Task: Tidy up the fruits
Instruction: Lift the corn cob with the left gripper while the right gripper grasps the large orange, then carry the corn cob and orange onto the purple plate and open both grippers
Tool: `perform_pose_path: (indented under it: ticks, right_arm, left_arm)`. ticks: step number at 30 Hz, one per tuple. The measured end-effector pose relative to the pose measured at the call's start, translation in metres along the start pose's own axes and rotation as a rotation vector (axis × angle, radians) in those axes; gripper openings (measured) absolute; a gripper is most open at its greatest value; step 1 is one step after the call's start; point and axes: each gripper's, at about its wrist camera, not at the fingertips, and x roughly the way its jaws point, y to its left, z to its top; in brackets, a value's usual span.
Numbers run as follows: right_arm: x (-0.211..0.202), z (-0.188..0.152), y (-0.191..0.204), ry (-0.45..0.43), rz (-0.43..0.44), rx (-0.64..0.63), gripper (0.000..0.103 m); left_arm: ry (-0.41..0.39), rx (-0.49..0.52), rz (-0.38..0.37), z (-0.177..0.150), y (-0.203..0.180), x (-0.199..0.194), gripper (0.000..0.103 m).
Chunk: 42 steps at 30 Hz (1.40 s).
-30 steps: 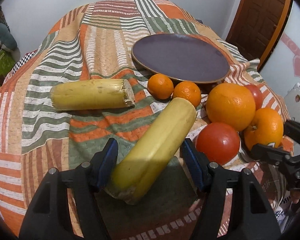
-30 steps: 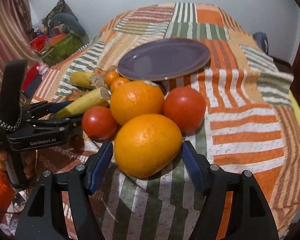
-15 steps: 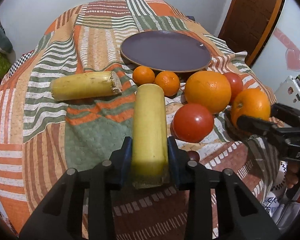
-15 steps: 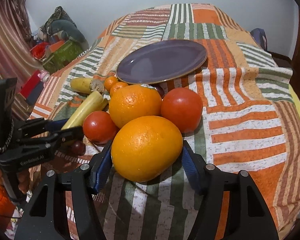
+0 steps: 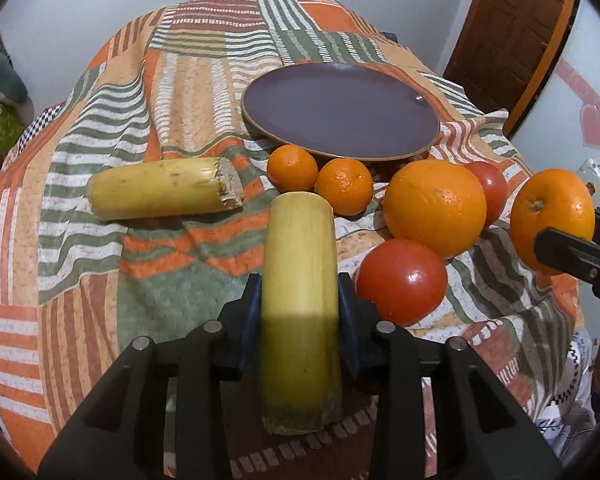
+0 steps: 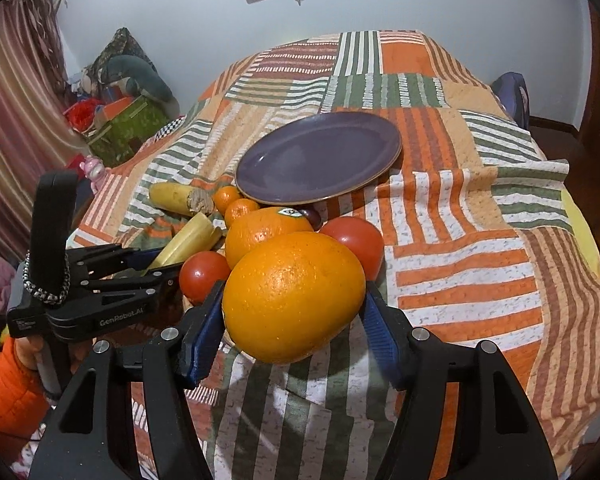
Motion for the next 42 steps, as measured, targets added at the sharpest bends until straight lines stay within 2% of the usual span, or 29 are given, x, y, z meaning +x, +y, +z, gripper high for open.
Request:
perform_pose_path:
  ticks: [5, 10, 24, 36, 42]
  right_arm:
    - [-0.009, 0.009, -0.001, -0.034, -0.004, -0.017, 0.061]
    - [-0.018, 0.026, -0.001, -0.088, -0.017, -0.045, 0.061]
    - [-0.027, 0.069, -0.009, -0.212, -0.068, -0.100, 0.061]
    - [-0.010, 0.109, -0.004, -0.268, -0.062, -0.157, 0.061]
    - [0.017, 0.124, -0.004, -0.240, -0.064, -0.176, 0.061]
  left_arm:
    - [-0.011, -0.014, -0.008, 0.001, 0.001, -0.013, 0.036]
    - [-0.055, -0.009, 0.000, 0.009, -0.002, -0.032, 0.036]
    - [-0.190, -0.002, 0.002, 0.057, -0.008, -0.067, 0.036]
    - [-0.230, 0.014, 0.014, 0.117, -0.009, -0.054, 0.036]
    - [-0.214, 0.004, 0.005, 0.140, -0.006, -0.036, 0.036]
